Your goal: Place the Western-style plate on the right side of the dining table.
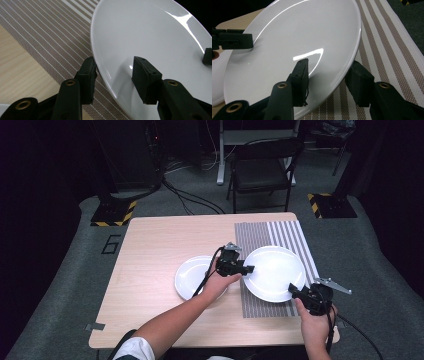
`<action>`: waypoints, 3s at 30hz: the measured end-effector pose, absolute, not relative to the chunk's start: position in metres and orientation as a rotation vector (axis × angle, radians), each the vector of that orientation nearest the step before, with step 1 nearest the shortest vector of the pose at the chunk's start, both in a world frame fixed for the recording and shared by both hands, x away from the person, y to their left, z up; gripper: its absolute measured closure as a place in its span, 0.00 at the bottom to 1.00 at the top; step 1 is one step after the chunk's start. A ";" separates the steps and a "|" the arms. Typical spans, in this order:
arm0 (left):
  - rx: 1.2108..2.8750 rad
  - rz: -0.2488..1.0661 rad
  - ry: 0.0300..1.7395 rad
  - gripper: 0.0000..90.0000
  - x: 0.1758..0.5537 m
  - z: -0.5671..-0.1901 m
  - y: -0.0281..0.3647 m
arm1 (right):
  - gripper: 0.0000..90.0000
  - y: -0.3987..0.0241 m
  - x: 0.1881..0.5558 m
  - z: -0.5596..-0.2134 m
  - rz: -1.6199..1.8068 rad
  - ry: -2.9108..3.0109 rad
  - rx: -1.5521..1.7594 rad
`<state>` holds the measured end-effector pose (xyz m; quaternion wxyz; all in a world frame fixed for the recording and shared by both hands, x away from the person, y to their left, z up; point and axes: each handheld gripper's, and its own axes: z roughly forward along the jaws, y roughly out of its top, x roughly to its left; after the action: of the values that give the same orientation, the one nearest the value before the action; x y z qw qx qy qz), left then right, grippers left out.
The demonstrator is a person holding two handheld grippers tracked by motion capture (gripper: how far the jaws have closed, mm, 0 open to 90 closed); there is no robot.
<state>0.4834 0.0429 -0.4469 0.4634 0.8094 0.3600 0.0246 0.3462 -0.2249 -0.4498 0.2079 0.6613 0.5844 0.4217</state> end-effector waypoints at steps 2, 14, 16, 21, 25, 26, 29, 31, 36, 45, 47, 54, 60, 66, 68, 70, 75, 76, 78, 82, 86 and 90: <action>1.997 0.064 0.877 0.60 0.484 -0.447 0.043 | 0.60 -0.225 0.346 -0.450 1.176 1.623 1.846; 1.996 0.052 0.878 0.61 0.484 -0.448 0.040 | 0.60 -0.229 0.345 -0.450 1.171 1.623 1.839; 1.997 0.053 0.880 0.61 0.484 -0.448 0.039 | 0.60 -0.229 0.345 -0.450 1.172 1.622 1.840; 1.993 0.053 0.885 0.60 0.484 -0.448 0.039 | 0.60 -0.229 0.345 -0.450 1.171 1.621 1.840; 1.997 0.055 0.885 0.61 0.486 -0.449 0.038 | 0.60 -0.229 0.346 -0.450 1.177 1.618 1.847; 1.998 0.055 0.884 0.61 0.486 -0.449 0.038 | 0.60 -0.229 0.347 -0.450 1.175 1.615 1.846; 1.998 0.053 0.886 0.61 0.488 -0.450 0.038 | 0.60 -0.229 0.348 -0.451 1.172 1.615 1.855; 1.993 0.051 0.892 0.61 0.488 -0.451 0.038 | 0.60 -0.230 0.350 -0.452 1.169 1.618 1.847; 1.988 0.046 0.901 0.61 0.491 -0.452 0.038 | 0.60 -0.231 0.354 -0.452 1.171 1.616 1.853; 1.974 0.037 0.924 0.61 0.499 -0.456 0.038 | 0.60 -0.231 0.364 -0.457 1.161 1.621 1.854; 1.972 0.036 0.928 0.61 0.500 -0.458 0.037 | 0.60 -0.232 0.365 -0.459 1.164 1.621 1.855; 1.981 0.035 0.932 0.61 0.504 -0.464 0.036 | 0.60 -0.233 0.370 -0.464 1.167 1.612 1.867; 1.984 0.035 0.940 0.61 0.507 -0.469 0.034 | 0.60 -0.234 0.374 -0.469 1.168 1.610 1.870; 1.990 0.037 0.944 0.61 0.511 -0.474 0.033 | 0.60 -0.235 0.378 -0.477 1.171 1.607 1.881; 1.989 0.041 0.945 0.61 0.512 -0.476 0.032 | 0.60 -0.235 0.379 -0.478 1.166 1.609 1.879; 1.985 0.037 0.944 0.61 0.513 -0.477 0.032 | 0.60 -0.235 0.381 -0.479 1.164 1.606 1.873; 1.991 0.046 0.944 0.62 0.516 -0.481 0.032 | 0.60 -0.235 0.384 -0.483 1.165 1.604 1.881; 1.989 0.045 0.950 0.62 0.516 -0.482 0.031 | 0.60 -0.235 0.384 -0.484 1.164 1.608 1.881; 1.986 0.041 0.961 0.62 0.518 -0.484 0.031 | 0.60 -0.235 0.386 -0.485 1.160 1.609 1.879; 1.985 0.028 0.973 0.62 0.521 -0.488 0.031 | 0.60 -0.235 0.389 -0.489 1.159 1.614 1.885; 1.978 0.023 0.983 0.62 0.525 -0.491 0.031 | 0.60 -0.235 0.394 -0.491 1.155 1.618 1.885; 1.974 0.032 0.994 0.62 0.530 -0.492 0.030 | 0.60 -0.235 0.398 -0.493 1.155 1.617 1.890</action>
<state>0.5300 0.0295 -0.4918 0.4490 0.7979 0.4018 0.0131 0.3984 -0.2354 -0.4926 0.1984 0.6754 0.5779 0.4129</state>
